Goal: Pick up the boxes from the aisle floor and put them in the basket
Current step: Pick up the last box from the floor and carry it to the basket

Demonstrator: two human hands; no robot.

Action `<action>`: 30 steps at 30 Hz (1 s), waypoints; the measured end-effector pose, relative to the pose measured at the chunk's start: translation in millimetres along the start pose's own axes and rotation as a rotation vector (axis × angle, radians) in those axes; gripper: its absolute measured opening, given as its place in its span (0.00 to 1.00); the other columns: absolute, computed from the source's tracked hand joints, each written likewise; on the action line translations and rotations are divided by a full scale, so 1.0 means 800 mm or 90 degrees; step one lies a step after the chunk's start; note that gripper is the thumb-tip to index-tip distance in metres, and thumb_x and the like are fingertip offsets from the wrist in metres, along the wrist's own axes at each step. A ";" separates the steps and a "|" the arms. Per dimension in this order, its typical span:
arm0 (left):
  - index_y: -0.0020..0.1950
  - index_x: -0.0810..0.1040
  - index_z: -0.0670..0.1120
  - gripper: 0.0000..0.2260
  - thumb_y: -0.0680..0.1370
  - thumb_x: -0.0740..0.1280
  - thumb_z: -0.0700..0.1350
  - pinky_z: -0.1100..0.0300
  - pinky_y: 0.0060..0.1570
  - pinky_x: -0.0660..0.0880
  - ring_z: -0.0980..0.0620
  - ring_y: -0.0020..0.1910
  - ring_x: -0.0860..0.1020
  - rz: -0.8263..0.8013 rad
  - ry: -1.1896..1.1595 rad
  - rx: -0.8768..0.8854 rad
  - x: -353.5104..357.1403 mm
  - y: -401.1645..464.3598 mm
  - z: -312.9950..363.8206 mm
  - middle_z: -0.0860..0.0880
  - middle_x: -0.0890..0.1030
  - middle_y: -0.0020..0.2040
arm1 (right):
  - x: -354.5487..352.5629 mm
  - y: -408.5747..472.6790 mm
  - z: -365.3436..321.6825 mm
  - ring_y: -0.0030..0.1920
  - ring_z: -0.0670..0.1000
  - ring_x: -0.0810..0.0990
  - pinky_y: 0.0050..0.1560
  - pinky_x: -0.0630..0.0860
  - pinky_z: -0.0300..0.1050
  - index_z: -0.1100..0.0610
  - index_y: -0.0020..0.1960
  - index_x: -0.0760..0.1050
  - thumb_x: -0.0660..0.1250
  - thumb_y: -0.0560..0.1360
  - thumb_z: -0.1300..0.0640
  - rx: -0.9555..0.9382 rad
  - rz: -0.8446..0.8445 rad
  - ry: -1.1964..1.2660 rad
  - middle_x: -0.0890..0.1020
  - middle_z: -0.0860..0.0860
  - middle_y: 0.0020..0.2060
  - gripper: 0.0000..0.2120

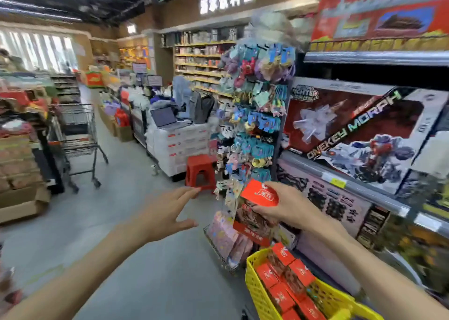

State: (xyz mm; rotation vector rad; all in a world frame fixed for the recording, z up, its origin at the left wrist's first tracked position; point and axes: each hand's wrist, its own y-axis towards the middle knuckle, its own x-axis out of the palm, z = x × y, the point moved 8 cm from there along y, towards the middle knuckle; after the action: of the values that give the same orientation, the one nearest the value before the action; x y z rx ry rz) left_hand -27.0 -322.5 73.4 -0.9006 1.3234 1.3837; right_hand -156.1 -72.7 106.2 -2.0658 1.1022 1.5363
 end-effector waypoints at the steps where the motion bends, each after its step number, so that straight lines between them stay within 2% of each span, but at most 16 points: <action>1: 0.80 0.55 0.52 0.36 0.77 0.62 0.66 0.63 0.69 0.57 0.52 0.74 0.63 -0.012 -0.012 0.031 0.009 0.027 -0.010 0.53 0.62 0.77 | 0.001 0.012 0.014 0.51 0.48 0.77 0.53 0.77 0.49 0.47 0.67 0.69 0.68 0.66 0.28 0.031 0.005 -0.008 0.78 0.45 0.55 0.37; 3: 0.79 0.55 0.52 0.37 0.77 0.62 0.66 0.63 0.70 0.58 0.52 0.74 0.63 -0.032 -0.021 0.093 0.029 0.084 -0.023 0.52 0.62 0.77 | 0.000 0.032 0.044 0.54 0.47 0.76 0.53 0.76 0.46 0.47 0.71 0.66 0.65 0.64 0.24 0.095 0.015 -0.021 0.76 0.44 0.59 0.43; 6: 0.80 0.55 0.52 0.38 0.76 0.61 0.69 0.55 0.71 0.63 0.49 0.74 0.64 -0.067 -0.044 0.172 0.065 0.165 -0.030 0.50 0.63 0.77 | -0.001 0.047 0.090 0.56 0.49 0.77 0.52 0.76 0.46 0.48 0.71 0.66 0.67 0.66 0.27 0.178 0.033 -0.037 0.76 0.46 0.60 0.41; 10: 0.80 0.53 0.53 0.37 0.77 0.62 0.67 0.53 0.73 0.59 0.50 0.76 0.60 -0.090 -0.081 0.277 0.124 0.259 -0.009 0.51 0.60 0.78 | -0.002 0.047 0.154 0.59 0.50 0.76 0.57 0.75 0.48 0.49 0.71 0.67 0.69 0.66 0.29 0.278 0.061 -0.053 0.76 0.46 0.64 0.40; 13: 0.80 0.51 0.54 0.36 0.78 0.61 0.66 0.59 0.71 0.56 0.51 0.75 0.59 -0.103 -0.106 0.346 0.170 0.327 0.023 0.53 0.59 0.78 | 0.003 0.041 0.213 0.60 0.50 0.77 0.55 0.75 0.47 0.49 0.71 0.67 0.68 0.64 0.26 0.353 0.074 -0.081 0.77 0.48 0.65 0.42; 17: 0.80 0.52 0.53 0.38 0.76 0.58 0.69 0.59 0.71 0.57 0.53 0.76 0.59 -0.139 -0.156 0.409 0.231 0.394 0.072 0.53 0.59 0.79 | 0.013 0.032 0.287 0.62 0.52 0.76 0.54 0.71 0.45 0.52 0.72 0.66 0.71 0.67 0.32 0.436 0.084 -0.086 0.76 0.50 0.65 0.40; 20: 0.80 0.51 0.52 0.38 0.77 0.62 0.66 0.64 0.71 0.52 0.54 0.77 0.57 -0.170 -0.161 0.479 0.281 0.437 0.105 0.52 0.58 0.79 | 0.033 0.021 0.341 0.64 0.51 0.74 0.58 0.71 0.45 0.49 0.73 0.64 0.70 0.66 0.30 0.500 0.082 -0.083 0.74 0.48 0.67 0.42; 24: 0.80 0.52 0.51 0.38 0.77 0.66 0.63 0.68 0.68 0.53 0.54 0.76 0.58 -0.230 -0.199 0.502 0.346 0.484 0.129 0.53 0.60 0.78 | 0.075 -0.001 0.401 0.63 0.51 0.75 0.57 0.73 0.47 0.49 0.72 0.65 0.71 0.65 0.30 0.606 0.070 -0.030 0.75 0.49 0.66 0.43; 27: 0.80 0.54 0.51 0.38 0.76 0.64 0.66 0.60 0.72 0.58 0.53 0.75 0.60 -0.293 -0.211 0.546 0.405 0.508 0.144 0.52 0.61 0.78 | 0.111 -0.017 0.437 0.63 0.50 0.75 0.58 0.73 0.46 0.49 0.72 0.65 0.72 0.64 0.30 0.681 0.064 -0.004 0.75 0.48 0.65 0.43; 30: 0.80 0.55 0.52 0.40 0.74 0.58 0.71 0.55 0.72 0.61 0.53 0.75 0.61 -0.343 -0.205 0.580 0.473 0.529 0.152 0.52 0.62 0.77 | 0.161 -0.030 0.474 0.64 0.50 0.74 0.58 0.70 0.43 0.48 0.73 0.64 0.74 0.65 0.33 0.715 0.052 0.030 0.75 0.49 0.65 0.42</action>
State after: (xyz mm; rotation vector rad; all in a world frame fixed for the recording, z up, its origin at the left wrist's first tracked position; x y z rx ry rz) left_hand -513.2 -112.1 -164.4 -0.3325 1.1561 0.3857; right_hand -371.7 146.0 -152.2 -1.2602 1.5656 0.5828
